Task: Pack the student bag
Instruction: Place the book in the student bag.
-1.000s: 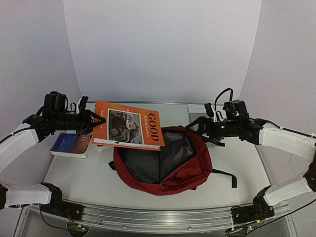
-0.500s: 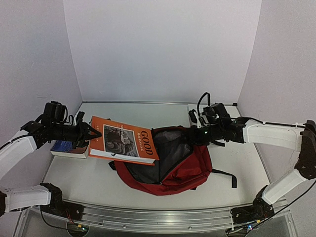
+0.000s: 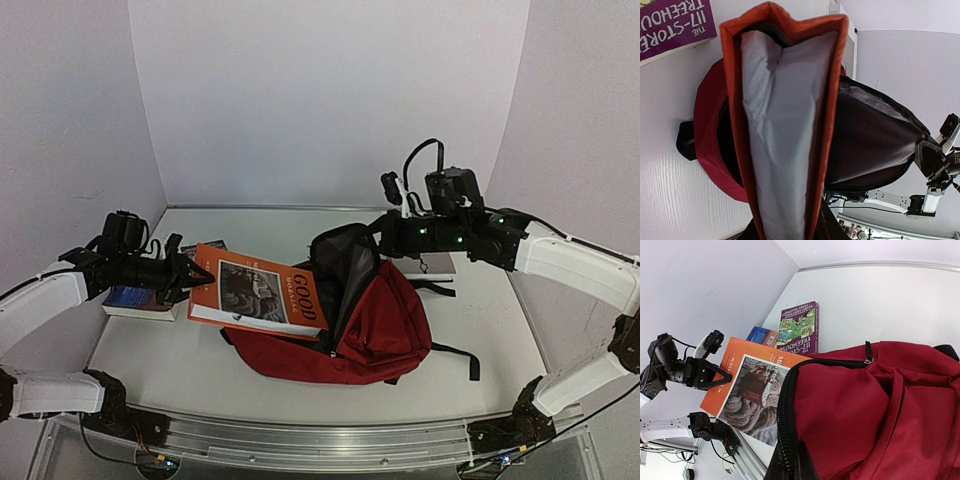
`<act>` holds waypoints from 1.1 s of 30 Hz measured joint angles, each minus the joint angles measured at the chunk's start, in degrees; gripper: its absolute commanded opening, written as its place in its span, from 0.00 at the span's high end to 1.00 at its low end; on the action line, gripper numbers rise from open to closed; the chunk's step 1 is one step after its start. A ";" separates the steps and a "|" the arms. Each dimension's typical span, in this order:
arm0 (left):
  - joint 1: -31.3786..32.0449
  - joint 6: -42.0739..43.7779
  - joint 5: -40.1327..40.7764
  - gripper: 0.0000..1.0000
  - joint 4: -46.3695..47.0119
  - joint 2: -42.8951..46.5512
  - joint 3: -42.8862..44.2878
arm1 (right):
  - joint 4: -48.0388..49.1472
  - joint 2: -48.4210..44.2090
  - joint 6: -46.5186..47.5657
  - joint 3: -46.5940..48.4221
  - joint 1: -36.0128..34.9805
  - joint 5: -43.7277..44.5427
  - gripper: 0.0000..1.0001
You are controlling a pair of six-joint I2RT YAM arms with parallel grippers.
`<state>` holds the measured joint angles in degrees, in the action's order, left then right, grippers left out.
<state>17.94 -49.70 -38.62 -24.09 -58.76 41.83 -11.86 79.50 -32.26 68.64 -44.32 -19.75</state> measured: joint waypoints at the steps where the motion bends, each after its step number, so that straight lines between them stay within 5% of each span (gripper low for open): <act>1: 0.01 -0.19 -0.45 0.84 1.06 -0.77 -0.02 | -0.19 0.02 -0.09 0.07 -0.25 0.03 1.00; 17: 5.71 -3.62 -1.86 0.82 16.07 -14.48 -0.82 | -1.16 0.90 -0.11 3.12 -3.12 1.30 1.00; 33: 20.89 -10.85 6.72 0.81 36.03 -34.68 8.16 | 1.95 1.18 -1.00 3.12 -3.30 3.21 1.00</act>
<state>38.84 -60.55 -31.89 11.94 -93.44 50.00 -9.91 80.68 -33.27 71.77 -47.62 -16.54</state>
